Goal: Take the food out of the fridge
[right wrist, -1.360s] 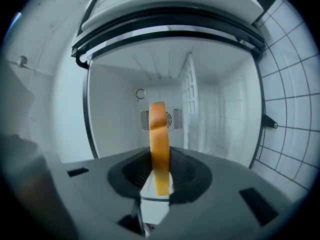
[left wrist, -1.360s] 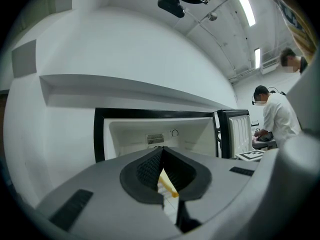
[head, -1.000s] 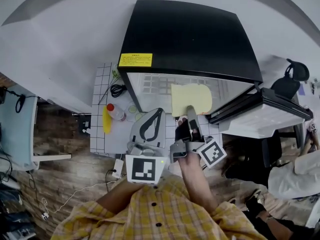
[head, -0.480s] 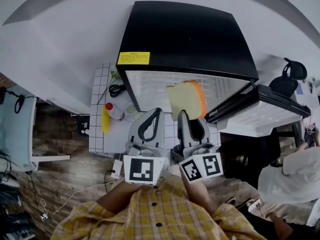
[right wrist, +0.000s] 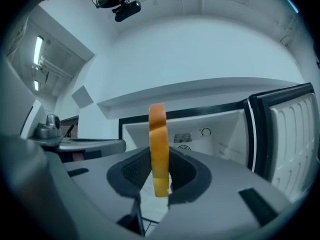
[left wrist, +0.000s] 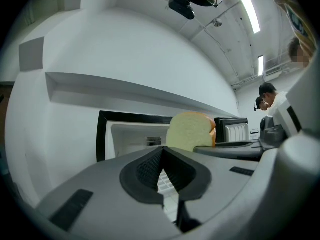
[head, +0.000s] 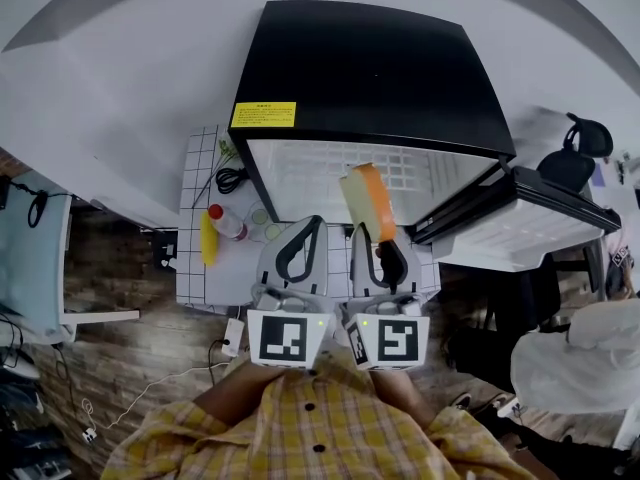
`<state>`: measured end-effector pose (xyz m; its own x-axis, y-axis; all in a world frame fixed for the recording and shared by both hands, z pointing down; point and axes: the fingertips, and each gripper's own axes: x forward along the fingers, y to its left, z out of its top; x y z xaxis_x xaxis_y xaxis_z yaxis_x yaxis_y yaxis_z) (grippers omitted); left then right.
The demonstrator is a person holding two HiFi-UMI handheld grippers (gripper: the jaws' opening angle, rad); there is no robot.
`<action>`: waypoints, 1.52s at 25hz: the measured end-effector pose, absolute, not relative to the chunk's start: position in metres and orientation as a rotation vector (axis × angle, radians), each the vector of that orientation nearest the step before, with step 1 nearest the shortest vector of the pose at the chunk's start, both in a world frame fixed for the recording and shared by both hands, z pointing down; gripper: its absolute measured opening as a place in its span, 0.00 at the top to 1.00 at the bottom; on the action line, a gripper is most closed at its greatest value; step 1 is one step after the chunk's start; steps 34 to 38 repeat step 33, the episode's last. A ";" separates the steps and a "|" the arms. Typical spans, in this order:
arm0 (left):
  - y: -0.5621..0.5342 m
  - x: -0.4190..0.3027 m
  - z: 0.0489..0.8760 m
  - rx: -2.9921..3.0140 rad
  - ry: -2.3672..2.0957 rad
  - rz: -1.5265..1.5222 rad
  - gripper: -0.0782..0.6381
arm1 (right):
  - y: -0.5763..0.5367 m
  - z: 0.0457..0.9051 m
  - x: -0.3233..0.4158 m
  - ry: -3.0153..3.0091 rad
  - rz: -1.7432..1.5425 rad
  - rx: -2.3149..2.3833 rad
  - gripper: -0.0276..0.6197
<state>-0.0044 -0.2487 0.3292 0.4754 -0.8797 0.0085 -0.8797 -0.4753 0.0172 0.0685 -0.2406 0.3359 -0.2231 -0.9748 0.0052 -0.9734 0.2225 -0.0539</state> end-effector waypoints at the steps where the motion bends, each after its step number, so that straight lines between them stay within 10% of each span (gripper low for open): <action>1: -0.249 -0.004 0.330 2.684 -1.597 0.000 0.88 | -0.241 0.339 0.069 2.436 -0.080 -1.948 0.82; 38: -0.252 -0.006 0.334 2.692 -1.607 0.020 0.88 | -0.246 0.342 0.068 2.449 -0.038 -1.991 0.82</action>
